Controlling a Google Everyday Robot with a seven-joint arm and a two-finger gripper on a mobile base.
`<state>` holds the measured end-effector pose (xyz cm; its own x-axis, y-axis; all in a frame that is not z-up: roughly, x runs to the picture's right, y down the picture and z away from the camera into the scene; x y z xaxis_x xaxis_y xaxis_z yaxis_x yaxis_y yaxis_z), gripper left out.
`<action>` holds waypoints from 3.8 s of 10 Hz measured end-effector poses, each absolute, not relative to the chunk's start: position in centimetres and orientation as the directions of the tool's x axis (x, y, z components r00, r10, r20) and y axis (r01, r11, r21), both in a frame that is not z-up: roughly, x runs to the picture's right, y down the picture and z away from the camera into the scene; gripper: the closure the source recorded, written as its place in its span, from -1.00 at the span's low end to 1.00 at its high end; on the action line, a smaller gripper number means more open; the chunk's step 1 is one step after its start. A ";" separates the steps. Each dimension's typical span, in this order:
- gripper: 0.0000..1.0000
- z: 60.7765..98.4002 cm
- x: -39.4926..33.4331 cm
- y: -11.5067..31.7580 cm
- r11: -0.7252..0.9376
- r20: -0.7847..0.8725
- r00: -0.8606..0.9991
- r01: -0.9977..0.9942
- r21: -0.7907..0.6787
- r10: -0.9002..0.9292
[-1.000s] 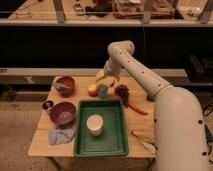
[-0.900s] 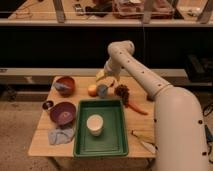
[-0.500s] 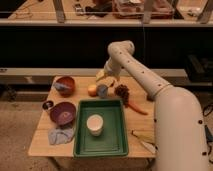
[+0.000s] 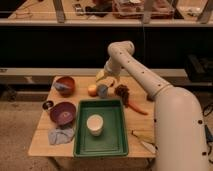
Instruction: Place towel in purple bowl
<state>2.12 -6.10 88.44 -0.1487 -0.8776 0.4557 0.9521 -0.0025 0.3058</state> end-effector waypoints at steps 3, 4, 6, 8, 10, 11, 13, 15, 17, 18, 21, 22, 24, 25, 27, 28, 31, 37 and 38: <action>-0.60 88.4 2.1 -6.1 -0.002 0.456 -0.148 0.952 0.306 -0.878; -0.60 88.4 2.2 -6.1 -0.002 0.456 -0.148 0.952 0.305 -0.878; -0.60 88.4 2.1 -6.1 -0.002 0.456 -0.148 0.952 0.306 -0.878; -0.60 88.4 2.1 -6.1 -0.002 0.456 -0.148 0.952 0.306 -0.878; -0.60 88.3 2.1 -6.1 -0.008 0.447 -0.151 0.952 0.305 -0.882; -0.60 87.5 2.2 -6.5 -0.018 0.421 -0.152 0.952 0.305 -0.894; -0.60 84.8 2.2 -7.1 -0.039 0.370 -0.161 0.948 0.315 -0.915; -0.60 79.1 1.8 -7.4 -0.090 0.291 -0.198 0.934 0.345 -0.936; -0.60 73.9 0.0 -6.3 -0.163 0.225 -0.262 0.910 0.381 -0.938; -0.60 70.9 -2.6 -5.0 -0.231 0.174 -0.326 0.880 0.415 -0.929; -0.60 68.3 -5.2 -3.5 -0.307 0.120 -0.396 0.842 0.444 -0.911; -0.60 68.4 -5.2 -3.5 -0.309 0.119 -0.397 0.842 0.443 -0.910; -0.60 68.4 -5.2 -3.6 -0.311 0.117 -0.400 0.838 0.448 -0.909; -0.60 67.9 -5.5 -3.5 -0.334 0.106 -0.426 0.821 0.463 -0.899; -0.60 66.3 -7.3 -2.5 -0.415 0.065 -0.513 0.757 0.504 -0.856; -0.60 65.3 -9.1 -1.5 -0.470 0.040 -0.574 0.706 0.530 -0.818; -0.60 63.4 -15.5 2.6 -0.598 0.042 -0.726 0.597 0.536 -0.687; -0.60 68.9 -21.6 12.6 -0.580 0.239 -0.778 0.601 0.549 -0.581; -0.60 69.5 -22.5 14.5 -0.542 0.272 -0.765 0.616 0.572 -0.583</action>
<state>-22.48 14.46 69.49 -0.7654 -0.5831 0.2724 0.6162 -0.5419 0.5715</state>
